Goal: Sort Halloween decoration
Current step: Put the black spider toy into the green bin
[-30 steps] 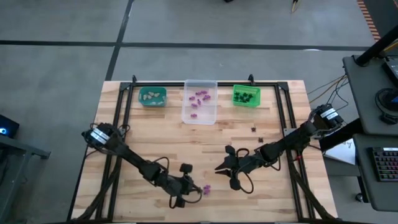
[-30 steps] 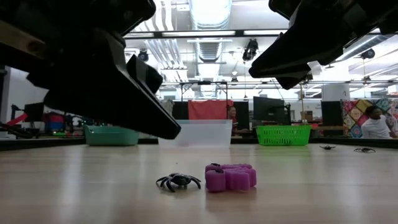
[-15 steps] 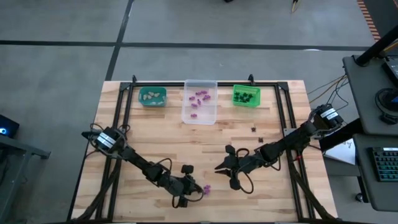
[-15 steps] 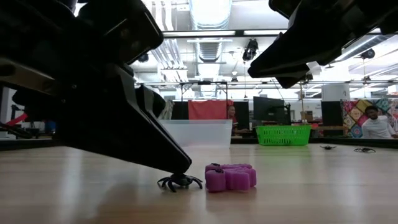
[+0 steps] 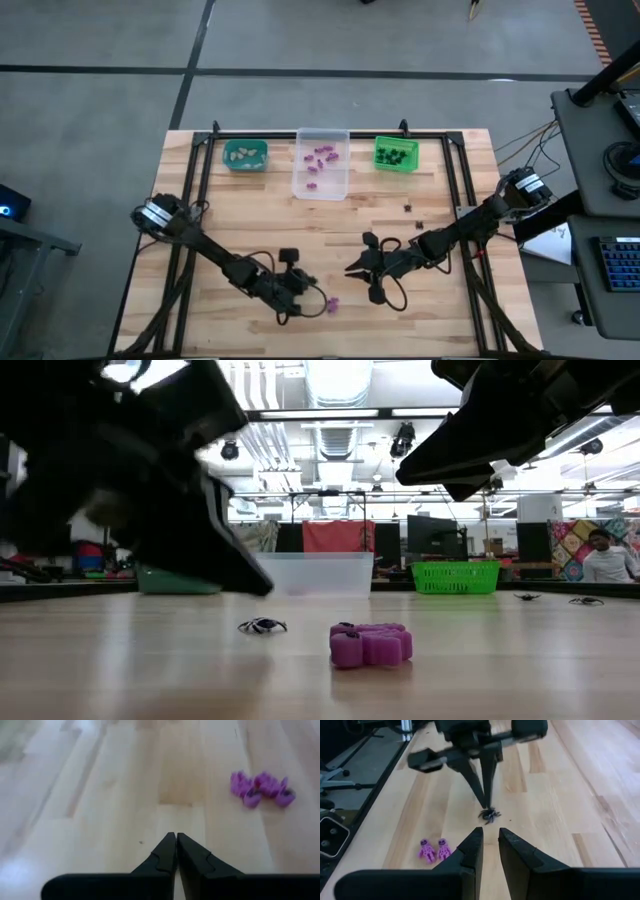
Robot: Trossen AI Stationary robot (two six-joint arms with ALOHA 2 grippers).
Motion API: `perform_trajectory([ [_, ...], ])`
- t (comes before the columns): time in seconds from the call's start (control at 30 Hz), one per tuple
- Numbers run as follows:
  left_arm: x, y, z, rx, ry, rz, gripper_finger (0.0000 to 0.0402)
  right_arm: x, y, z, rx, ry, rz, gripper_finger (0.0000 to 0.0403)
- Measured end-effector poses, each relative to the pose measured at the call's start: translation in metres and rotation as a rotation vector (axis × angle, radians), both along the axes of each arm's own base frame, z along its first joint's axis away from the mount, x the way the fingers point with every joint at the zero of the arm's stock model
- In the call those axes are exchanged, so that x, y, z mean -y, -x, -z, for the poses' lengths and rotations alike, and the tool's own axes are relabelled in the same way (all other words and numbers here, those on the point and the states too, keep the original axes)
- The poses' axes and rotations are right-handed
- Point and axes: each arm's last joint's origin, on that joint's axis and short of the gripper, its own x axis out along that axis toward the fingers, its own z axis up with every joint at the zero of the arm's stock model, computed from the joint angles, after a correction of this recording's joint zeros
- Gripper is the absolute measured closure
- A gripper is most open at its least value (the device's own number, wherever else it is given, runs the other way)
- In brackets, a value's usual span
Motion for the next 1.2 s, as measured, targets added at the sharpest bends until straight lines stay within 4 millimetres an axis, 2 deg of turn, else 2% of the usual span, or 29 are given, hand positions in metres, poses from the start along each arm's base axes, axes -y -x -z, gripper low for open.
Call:
perform_trajectory([
  [0.27,-0.005,0.007,-0.026,0.001,-0.016,0.013,0.0401,0.003,-0.001,0.000,0.018,0.010,0.101,0.0349],
  [0.43,-0.011,0.017,-0.031,-0.029,-0.035,0.017,0.0401,0.005,-0.003,-0.002,0.018,-0.027,0.131,0.0349],
  [0.63,-0.018,0.029,-0.018,-0.006,-0.024,0.027,0.0402,0.003,-0.013,-0.009,0.058,0.006,0.178,0.0349],
  [0.83,-0.019,0.034,-0.012,0.093,0.070,0.069,0.0401,-0.005,-0.035,0.008,0.026,0.101,0.163,0.0349],
  [1.03,-0.016,0.030,-0.012,0.116,0.095,0.066,0.0402,-0.016,-0.060,0.024,-0.010,0.161,0.132,0.0349],
  [1.2,-0.013,0.025,-0.004,0.094,0.085,0.068,0.0402,-0.026,-0.076,0.030,-0.015,0.169,0.070,0.0349],
])
